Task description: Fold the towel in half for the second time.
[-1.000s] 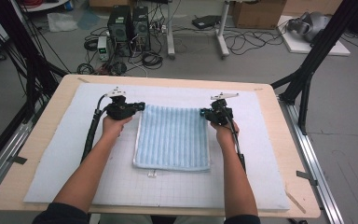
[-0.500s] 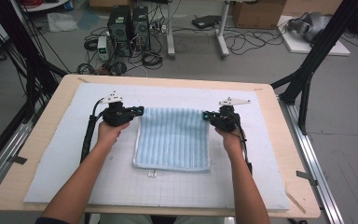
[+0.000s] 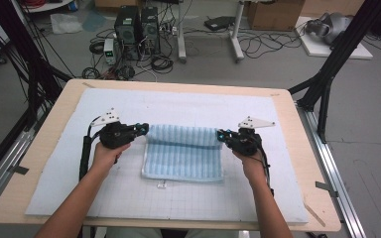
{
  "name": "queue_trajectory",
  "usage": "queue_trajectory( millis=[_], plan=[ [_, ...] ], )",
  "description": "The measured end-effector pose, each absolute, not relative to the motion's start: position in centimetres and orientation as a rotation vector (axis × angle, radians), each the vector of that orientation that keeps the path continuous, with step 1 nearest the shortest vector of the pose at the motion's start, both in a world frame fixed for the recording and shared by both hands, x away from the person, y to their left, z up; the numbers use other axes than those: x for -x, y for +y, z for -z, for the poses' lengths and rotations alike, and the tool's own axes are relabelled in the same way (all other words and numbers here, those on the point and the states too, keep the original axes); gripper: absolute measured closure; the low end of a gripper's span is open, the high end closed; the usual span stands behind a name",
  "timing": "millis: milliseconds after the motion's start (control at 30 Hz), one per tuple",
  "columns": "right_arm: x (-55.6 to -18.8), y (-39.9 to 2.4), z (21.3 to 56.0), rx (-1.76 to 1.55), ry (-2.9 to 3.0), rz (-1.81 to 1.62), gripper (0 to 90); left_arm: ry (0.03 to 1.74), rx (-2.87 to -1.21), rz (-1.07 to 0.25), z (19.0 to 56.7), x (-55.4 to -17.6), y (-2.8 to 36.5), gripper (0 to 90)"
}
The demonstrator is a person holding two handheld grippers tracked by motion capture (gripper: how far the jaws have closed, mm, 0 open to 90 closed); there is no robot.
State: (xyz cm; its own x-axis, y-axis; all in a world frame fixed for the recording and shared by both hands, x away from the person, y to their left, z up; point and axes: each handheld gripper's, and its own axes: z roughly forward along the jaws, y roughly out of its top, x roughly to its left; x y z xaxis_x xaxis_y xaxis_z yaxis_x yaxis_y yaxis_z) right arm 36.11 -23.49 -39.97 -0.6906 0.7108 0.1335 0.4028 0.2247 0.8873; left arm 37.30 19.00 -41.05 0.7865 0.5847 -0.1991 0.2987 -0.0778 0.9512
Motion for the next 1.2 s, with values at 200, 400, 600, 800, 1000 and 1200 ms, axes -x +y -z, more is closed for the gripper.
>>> queue_trajectory(
  millis=[200,400,600,800,1000,1200],
  plan=[
    [-34.2,-23.3,40.5,-1.032,2.203,-1.464,83.9,0.688,-1.694,-0.254,41.5,-35.6,19.2,86.6],
    [-32.2,-23.5,41.2,-1.01,2.216,-1.467,83.9,0.652,-1.706,-0.232,41.9,-33.8,19.2,86.6],
    [-30.9,-23.8,41.8,-1.007,2.232,-1.469,83.5,0.645,-1.731,-0.22,42.4,-32.5,19.4,86.6],
    [-30.0,-23.7,42.2,-0.987,2.256,-1.452,83.3,0.659,-1.765,-0.205,43.5,-31.7,19.6,86.4],
    [-29.6,-23.7,42.8,-0.976,2.301,-1.441,83.2,0.648,-1.779,-0.167,43.9,-31.1,19.9,86.4],
    [-29.1,-23.9,43.1,-0.989,2.329,-1.433,81.7,0.624,-1.775,-0.113,43.8,-30.7,20.1,84.5]
  ],
)
